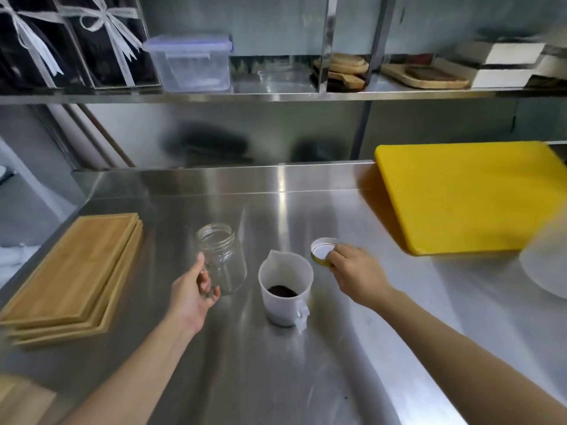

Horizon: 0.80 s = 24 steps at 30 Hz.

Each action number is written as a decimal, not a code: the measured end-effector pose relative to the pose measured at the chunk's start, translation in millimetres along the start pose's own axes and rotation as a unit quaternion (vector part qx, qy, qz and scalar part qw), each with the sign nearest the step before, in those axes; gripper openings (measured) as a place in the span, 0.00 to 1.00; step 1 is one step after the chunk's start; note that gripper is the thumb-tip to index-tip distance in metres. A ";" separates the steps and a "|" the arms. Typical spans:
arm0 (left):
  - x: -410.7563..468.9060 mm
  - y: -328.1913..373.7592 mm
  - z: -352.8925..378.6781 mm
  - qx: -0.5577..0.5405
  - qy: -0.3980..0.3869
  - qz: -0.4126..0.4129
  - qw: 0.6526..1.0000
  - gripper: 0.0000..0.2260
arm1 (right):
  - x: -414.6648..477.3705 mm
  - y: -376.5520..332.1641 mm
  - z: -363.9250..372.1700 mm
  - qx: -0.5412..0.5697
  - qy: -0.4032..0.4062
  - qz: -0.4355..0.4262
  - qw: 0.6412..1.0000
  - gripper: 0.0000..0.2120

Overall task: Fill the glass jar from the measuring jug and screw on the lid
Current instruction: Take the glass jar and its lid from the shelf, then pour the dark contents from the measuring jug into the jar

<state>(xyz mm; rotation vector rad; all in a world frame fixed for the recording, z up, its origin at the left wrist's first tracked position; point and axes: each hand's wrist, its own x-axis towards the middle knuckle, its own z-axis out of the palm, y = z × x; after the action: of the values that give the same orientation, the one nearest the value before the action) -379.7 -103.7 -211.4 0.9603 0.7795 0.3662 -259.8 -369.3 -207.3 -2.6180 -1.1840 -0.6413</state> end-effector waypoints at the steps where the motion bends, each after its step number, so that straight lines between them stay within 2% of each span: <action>1: -3.1 -5.1 -2.9 -0.003 -0.002 0.000 1.000 0.16 | -8.6 -2.2 4.4 0.000 -0.015 0.001 1.000 0.16; 13: -23.6 -46.2 -32.4 -0.012 -0.043 -0.004 0.999 0.16 | -61.0 -13.7 22.9 0.008 -0.133 0.010 0.991 0.22; 22: -28.5 -46.9 -35.5 0.030 -0.049 -0.009 0.998 0.15 | -79.9 -22.4 29.1 -0.027 -0.189 0.024 0.981 0.17; 24: -29.3 -46.0 -36.7 0.048 -0.050 -0.009 0.998 0.14 | -79.1 -22.6 25.4 -0.023 -0.200 0.027 0.979 0.12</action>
<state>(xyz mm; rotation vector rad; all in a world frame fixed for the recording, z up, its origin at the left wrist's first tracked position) -428.9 -124.4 -249.9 1.0520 0.7200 0.2647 -315.4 -398.2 -266.4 -2.8967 -1.1999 -0.1299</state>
